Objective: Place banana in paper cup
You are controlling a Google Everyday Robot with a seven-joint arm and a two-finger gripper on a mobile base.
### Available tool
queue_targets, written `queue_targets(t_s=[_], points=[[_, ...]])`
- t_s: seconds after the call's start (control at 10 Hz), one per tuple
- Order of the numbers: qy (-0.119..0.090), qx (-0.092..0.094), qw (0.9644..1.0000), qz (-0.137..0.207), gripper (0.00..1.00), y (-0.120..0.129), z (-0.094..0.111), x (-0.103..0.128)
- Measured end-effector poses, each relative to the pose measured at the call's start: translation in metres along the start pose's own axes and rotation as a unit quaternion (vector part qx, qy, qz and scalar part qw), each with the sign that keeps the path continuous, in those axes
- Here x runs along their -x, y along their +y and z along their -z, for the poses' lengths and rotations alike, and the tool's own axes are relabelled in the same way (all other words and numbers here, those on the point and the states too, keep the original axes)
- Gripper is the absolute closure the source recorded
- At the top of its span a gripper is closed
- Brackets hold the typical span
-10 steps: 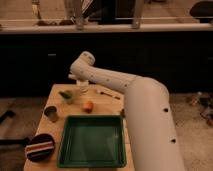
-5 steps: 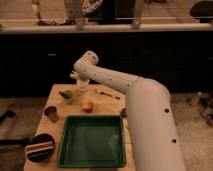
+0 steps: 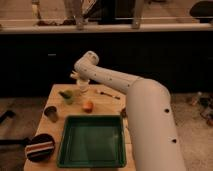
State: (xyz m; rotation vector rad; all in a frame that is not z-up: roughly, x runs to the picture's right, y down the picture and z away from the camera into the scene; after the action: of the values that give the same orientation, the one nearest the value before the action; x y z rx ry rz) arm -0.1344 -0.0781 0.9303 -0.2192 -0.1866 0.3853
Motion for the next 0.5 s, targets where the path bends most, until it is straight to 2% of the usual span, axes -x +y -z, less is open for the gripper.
queue_targets(t_s=[0.3,0.5], points=[[0.0,0.0,1.0,0.0,0.3,0.0004,-0.0004,-0.0003],[0.0,0.001,1.0,-0.001,0.2,0.0004,-0.0007,-0.0011]])
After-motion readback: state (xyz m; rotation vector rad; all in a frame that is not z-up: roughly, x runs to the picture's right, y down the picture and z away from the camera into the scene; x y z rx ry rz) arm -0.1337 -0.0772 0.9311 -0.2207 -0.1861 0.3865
